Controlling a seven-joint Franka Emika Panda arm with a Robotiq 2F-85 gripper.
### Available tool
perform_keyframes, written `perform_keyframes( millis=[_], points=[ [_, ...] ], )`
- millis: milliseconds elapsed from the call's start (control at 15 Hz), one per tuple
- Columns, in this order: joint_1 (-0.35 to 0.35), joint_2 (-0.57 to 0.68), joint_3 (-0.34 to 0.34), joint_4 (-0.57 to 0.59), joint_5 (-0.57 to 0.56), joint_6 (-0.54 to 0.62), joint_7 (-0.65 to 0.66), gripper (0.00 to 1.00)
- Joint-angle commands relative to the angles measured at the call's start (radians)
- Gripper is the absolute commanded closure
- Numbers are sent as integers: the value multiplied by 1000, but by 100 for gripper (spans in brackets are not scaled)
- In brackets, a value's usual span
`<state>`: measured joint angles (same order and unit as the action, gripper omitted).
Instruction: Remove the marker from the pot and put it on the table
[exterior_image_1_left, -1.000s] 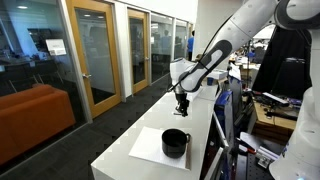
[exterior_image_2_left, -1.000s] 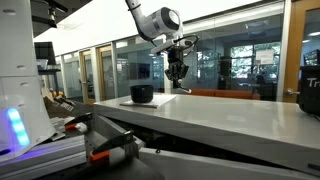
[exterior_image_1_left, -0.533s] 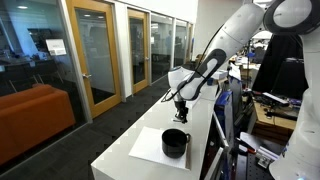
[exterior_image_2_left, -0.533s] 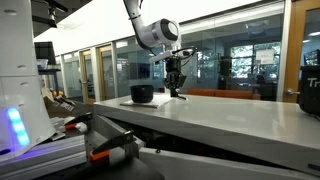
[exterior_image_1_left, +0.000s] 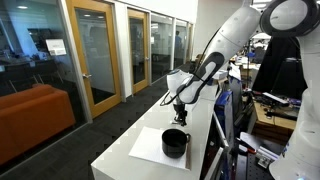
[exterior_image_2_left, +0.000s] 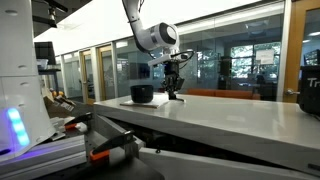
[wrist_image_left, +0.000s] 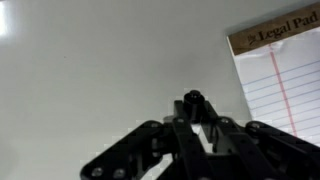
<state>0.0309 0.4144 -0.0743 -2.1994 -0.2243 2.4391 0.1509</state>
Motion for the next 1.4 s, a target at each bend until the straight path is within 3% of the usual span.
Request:
perform_keyframes(
  millis=[0,467,1000,1333],
  points=[
    [7,22,-4,18,-3,12,-7,51],
    [13,24,1,32,7,-2,-4,2],
    [18,-90,21,64,30,-36,-16,0],
    [37,-241,50,67,47,-137,24,0]
  ],
)
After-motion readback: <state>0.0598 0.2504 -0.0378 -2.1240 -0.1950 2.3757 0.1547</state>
